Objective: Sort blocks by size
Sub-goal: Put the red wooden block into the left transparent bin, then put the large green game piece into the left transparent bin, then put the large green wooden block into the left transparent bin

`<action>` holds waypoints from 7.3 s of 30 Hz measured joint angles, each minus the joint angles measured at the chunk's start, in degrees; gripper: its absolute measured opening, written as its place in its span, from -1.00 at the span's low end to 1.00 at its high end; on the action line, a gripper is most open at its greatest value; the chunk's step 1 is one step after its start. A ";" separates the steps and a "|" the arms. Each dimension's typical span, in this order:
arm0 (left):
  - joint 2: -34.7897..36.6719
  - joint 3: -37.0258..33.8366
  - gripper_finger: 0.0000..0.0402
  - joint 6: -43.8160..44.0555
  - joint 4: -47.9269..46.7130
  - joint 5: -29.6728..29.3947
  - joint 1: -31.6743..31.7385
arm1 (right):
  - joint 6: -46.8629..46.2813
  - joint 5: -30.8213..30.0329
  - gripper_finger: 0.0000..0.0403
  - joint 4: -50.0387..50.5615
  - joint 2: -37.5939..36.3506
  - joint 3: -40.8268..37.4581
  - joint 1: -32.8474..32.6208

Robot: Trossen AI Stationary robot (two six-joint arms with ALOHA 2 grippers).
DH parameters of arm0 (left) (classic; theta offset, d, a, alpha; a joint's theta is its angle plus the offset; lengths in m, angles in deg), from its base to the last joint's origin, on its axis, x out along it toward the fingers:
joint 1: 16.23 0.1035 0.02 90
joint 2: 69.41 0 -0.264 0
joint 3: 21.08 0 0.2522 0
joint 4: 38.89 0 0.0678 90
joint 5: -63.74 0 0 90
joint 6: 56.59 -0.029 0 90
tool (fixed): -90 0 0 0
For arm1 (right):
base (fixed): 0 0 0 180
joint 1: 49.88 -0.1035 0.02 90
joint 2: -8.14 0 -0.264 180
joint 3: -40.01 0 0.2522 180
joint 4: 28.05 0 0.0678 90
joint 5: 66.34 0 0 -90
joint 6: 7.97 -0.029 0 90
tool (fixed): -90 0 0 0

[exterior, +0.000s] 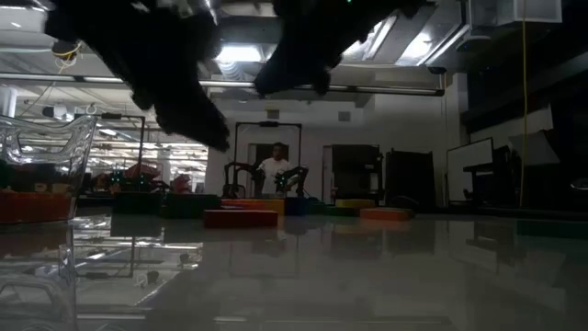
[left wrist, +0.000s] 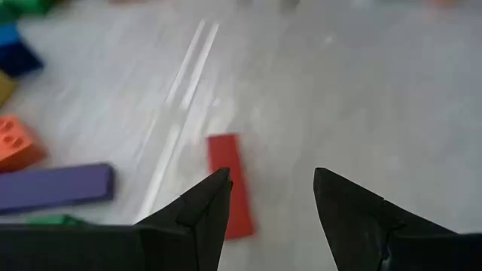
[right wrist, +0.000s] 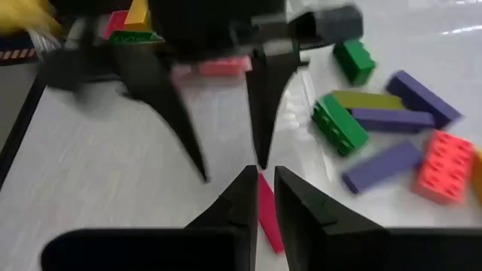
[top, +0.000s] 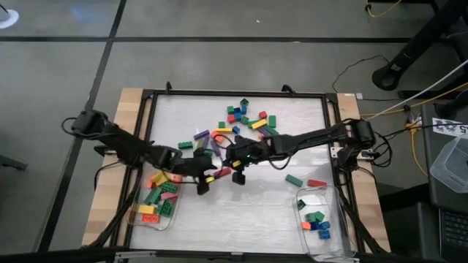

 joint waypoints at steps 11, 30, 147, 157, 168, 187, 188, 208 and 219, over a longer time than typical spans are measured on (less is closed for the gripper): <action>-12.66 7.83 -0.12 -2.63 -6.95 5.52 5.50 | -0.04 -3.38 -0.78 19.51 -12.69 0.01 -0.07; -19.39 9.36 -0.12 -4.34 -7.83 4.98 5.44 | -4.17 -3.36 -0.78 46.74 -19.43 -0.02 -0.07; 1.73 1.10 -0.64 -28.96 -40.85 12.98 36.04 | -18.21 1.13 -0.02 57.56 -6.45 -0.57 -1.30; 8.09 18.29 -0.64 -25.61 -59.86 17.84 32.61 | -19.93 1.59 -0.02 57.65 -6.45 -0.57 -6.43; 16.51 24.15 -0.64 -4.58 -75.87 34.94 15.39 | -27.62 2.00 -0.02 57.13 -6.45 -9.22 -10.02; 15.52 24.09 -0.33 30.76 -74.61 30.71 -10.26 | -27.16 6.29 -0.02 42.64 -6.41 -22.20 -9.45; 15.48 24.09 -0.30 31.76 -74.61 30.39 -10.99 | -27.17 6.29 -0.02 41.96 -6.41 -22.34 -9.45; 15.38 24.07 -0.18 19.79 -57.92 8.51 -14.21 | -21.22 9.14 -0.76 32.78 -6.40 -24.45 -9.49; 13.74 24.07 -0.19 7.49 -43.55 -7.48 -14.13 | -6.60 9.79 -0.71 2.18 -6.32 -19.20 -9.47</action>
